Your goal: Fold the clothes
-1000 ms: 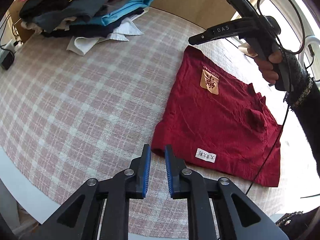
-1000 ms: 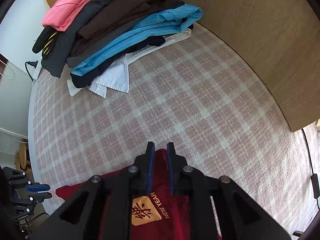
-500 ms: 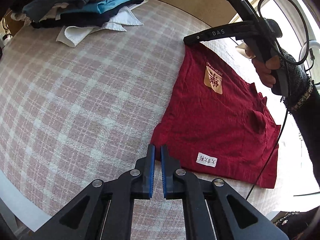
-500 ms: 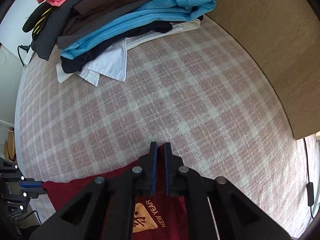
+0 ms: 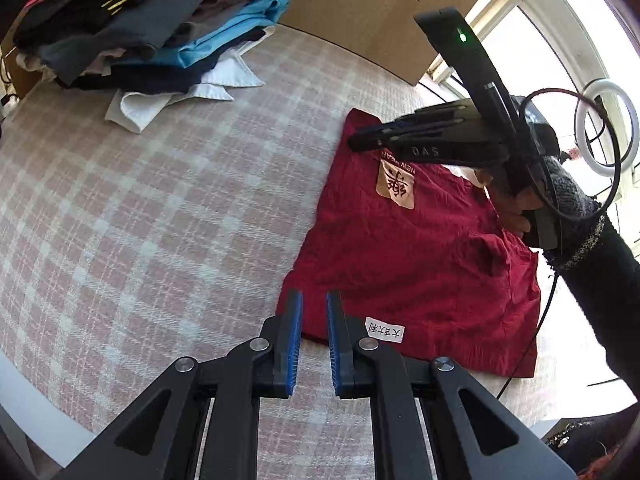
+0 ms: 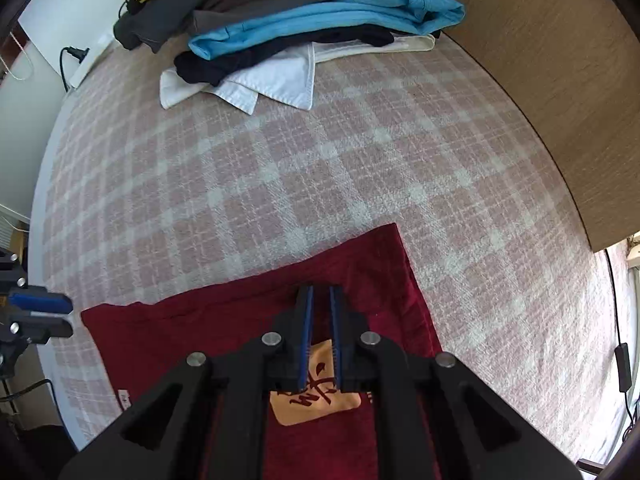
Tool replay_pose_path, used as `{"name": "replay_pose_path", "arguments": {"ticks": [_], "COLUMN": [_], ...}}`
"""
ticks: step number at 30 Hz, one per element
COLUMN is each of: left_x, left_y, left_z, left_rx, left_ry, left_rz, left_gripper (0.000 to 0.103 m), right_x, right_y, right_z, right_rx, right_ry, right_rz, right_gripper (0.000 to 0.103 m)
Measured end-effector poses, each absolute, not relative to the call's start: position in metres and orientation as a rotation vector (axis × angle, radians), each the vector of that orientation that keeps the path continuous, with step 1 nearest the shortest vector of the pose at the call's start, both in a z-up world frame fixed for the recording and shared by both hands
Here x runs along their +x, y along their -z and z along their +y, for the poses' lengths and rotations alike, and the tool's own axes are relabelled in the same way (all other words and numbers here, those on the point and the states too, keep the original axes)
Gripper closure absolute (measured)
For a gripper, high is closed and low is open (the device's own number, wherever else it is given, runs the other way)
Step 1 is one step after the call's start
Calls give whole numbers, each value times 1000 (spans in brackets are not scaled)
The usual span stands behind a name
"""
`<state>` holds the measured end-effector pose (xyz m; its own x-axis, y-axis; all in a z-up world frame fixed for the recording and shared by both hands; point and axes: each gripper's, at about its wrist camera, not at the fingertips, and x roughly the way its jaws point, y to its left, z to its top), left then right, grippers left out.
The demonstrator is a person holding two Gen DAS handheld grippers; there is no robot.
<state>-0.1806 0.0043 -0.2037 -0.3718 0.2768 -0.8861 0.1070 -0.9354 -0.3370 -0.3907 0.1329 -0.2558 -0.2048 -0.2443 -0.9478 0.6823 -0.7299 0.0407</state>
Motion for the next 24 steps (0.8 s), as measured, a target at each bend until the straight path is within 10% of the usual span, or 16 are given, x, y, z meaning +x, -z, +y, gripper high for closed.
{"name": "replay_pose_path", "arguments": {"ticks": [6, 13, 24], "left_x": [-173, -154, -135], "left_y": [191, 151, 183], "left_z": [25, 130, 341], "left_rx": [-1669, -1465, -1377], "left_ry": [-2457, -2238, -1902], "left_rz": [-455, -253, 52], "left_gripper": [97, 87, 80], "right_x": [-380, -305, -223], "right_y": [199, 128, 252], "right_z": [213, 362, 501], "right_rx": [1491, 1434, 1795], "right_ry": [2065, 2215, 2379], "right_rz": [147, -267, -405], "right_gripper": [94, 65, 65]}}
